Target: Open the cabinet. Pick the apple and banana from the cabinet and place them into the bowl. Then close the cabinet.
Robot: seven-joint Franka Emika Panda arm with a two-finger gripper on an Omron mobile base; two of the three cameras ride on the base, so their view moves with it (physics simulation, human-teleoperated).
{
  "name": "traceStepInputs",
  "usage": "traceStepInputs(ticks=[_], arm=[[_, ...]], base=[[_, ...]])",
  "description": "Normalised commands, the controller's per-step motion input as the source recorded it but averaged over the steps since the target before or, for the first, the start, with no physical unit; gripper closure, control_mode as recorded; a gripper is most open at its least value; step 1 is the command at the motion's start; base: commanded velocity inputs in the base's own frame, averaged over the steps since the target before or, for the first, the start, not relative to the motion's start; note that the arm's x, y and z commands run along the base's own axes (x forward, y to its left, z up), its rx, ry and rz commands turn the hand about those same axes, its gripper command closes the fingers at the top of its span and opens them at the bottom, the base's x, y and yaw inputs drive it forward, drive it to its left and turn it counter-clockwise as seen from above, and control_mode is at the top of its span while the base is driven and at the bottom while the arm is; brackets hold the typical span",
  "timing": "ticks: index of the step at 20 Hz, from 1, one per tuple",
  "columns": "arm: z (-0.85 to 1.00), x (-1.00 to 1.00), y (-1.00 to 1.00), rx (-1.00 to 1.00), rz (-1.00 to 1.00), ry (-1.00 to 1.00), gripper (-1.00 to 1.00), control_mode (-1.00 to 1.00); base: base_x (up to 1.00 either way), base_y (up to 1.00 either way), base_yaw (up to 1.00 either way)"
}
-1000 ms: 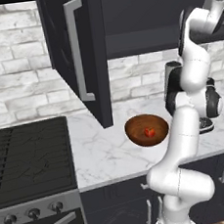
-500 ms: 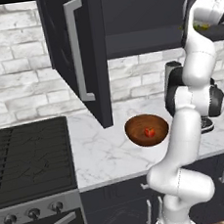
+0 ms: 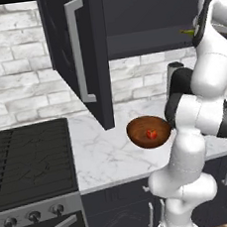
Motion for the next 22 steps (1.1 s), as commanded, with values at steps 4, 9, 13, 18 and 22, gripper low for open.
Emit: traceStepInputs(ticks=[4, 9, 13, 18, 22], arm=[[-0.3, -1.0, 0.74, 0.0, 0.06, -0.11, 1.0, -1.0], [-0.03, -1.0, 0.95, -0.05, 0.16, 0.0, 1.0, -1.0], [0.0, -0.84, 1.0, -0.09, 0.19, 0.09, 1.0, -1.0], [-0.34, -0.32, 0.93, -0.11, 0.19, 0.24, 1.0, -1.0], [-0.55, 0.0, 0.53, -0.14, 0.12, 0.24, 1.0, -1.0]], base=[[0.0, 0.0, 0.0], [0.0, 0.0, 0.0], [0.0, 0.0, 0.0], [0.0, 0.0, 0.0], [0.0, 0.0, 0.0]])
